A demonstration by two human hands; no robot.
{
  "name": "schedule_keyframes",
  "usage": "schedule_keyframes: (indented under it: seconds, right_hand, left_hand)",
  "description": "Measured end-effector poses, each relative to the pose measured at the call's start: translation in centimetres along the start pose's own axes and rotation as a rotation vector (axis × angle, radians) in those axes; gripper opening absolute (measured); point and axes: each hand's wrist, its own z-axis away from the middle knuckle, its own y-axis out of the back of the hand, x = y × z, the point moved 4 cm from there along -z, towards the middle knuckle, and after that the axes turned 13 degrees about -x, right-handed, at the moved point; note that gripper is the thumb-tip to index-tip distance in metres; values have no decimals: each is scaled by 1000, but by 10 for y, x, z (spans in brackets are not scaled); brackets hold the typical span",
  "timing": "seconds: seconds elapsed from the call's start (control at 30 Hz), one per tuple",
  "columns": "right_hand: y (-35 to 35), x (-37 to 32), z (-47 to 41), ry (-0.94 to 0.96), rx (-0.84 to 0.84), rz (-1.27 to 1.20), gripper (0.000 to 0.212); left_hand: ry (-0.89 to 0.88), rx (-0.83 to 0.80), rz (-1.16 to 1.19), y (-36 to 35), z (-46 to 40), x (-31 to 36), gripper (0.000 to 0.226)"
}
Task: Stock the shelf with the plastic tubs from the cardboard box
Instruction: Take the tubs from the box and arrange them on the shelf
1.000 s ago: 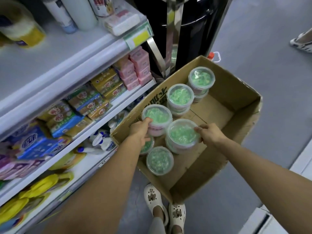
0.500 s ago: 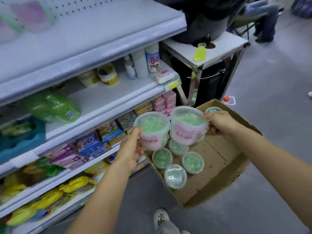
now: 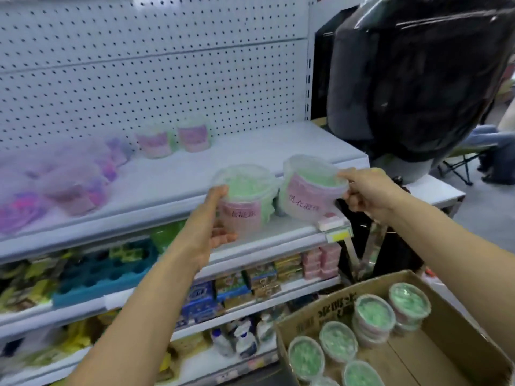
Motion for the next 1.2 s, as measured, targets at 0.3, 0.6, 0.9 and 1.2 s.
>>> schedule_keyframes:
  seconds: [0.3, 0.6, 0.9, 1.2]
  right_hand:
    - [-69, -81, -90, 65, 5, 46, 19]
    - [-112, -83, -183, 0, -23, 205, 23]
    - [-139, -82, -212, 155, -227, 412, 65]
    - [-168, -93, -278, 238, -95, 548, 42]
  left_hand:
    - [-70, 72, -72, 63, -54, 72, 39]
    - [11, 133, -64, 118, -117, 77, 46]
    - [0, 160, 51, 138, -157, 77, 36]
    - [26, 142, 116, 154, -191, 75, 32]
